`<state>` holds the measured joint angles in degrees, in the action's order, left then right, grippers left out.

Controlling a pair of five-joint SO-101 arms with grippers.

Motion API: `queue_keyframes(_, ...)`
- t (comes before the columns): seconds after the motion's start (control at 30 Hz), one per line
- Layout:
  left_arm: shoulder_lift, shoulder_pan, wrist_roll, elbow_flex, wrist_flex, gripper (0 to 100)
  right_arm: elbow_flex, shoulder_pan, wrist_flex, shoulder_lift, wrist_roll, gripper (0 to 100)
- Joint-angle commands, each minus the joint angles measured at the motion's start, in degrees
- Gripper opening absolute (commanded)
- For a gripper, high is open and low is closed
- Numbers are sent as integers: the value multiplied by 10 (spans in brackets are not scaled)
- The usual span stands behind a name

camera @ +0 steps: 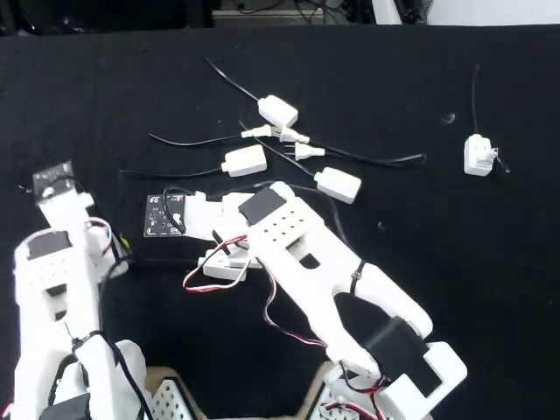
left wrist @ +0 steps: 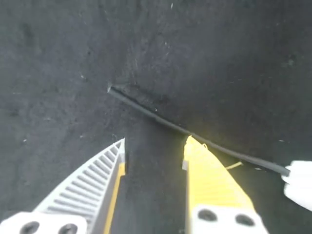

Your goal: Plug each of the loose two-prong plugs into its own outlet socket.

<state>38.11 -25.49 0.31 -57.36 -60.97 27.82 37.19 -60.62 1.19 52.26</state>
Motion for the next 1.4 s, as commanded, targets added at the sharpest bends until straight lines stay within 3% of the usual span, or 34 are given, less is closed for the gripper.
queue_keyframes(0.0,13,1,-8,104,-95,199,29,-1,21,-8,-4,10)
queue_keyframes(0.1,14,30,-62,76,-91,199,29,-1,21,-8,-5,10)
queue_keyframes(0.23,47,15,-102,-28,38,199,26,-1,22,-8,-25,10)
queue_keyframes(0.37,176,8,-100,-153,158,199,28,-1,22,-8,-27,10)
queue_keyframes(0.47,308,48,-104,-253,200,199,29,-1,22,-8,-27,10)
queue_keyframes(0.57,456,107,-104,-327,188,199,28,-1,22,-8,-27,10)
queue_keyframes(0.73,680,228,-104,-400,73,199,28,-1,22,-8,-28,10)
queue_keyframes(1.0,638,360,-99,-392,71,199,29,-1,21,-7,-28,10)
queue_keyframes(1.17,665,352,-66,-400,66,199,29,0,18,-7,-28,10)
queue_keyframes(1.37,665,277,-2,-398,66,200,25,3,18,-5,-28,10)
